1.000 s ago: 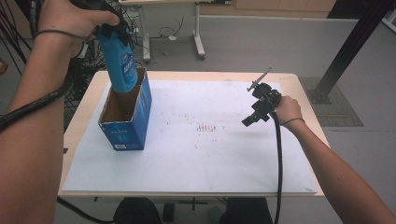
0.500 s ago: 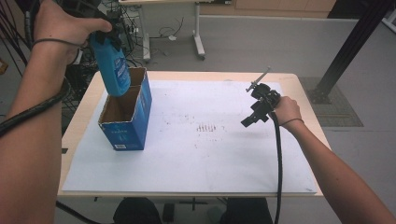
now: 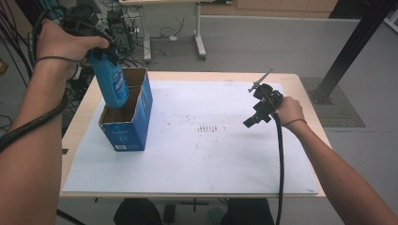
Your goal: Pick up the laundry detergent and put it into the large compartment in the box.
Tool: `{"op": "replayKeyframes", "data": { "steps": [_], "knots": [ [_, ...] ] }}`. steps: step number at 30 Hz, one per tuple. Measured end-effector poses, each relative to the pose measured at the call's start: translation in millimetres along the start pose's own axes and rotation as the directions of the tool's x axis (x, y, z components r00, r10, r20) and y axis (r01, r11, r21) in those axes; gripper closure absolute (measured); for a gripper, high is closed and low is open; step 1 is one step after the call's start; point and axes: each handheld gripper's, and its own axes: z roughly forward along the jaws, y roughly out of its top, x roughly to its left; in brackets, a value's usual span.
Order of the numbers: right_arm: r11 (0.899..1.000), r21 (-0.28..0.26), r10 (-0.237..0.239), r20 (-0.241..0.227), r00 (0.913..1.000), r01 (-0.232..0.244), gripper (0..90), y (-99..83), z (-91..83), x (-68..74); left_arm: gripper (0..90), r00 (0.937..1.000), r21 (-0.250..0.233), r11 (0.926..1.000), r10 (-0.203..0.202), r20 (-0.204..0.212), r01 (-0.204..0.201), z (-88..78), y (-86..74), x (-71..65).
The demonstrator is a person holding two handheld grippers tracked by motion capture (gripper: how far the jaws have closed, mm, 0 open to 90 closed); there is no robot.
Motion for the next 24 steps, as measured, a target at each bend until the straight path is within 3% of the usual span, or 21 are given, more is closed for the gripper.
{"op": "replayKeyframes", "data": {
  "steps": [24],
  "knots": [
    [1.0, 0.008, 0.0, -0.008, 1.0, 0.0, 3.1, -0.5, 2.0, 0.5, 37.8, 0.9999, 0.068, 0.9976, 0.014, 0.006, -0.014, 44.9, -15.5, 3.6]
  ]
}}
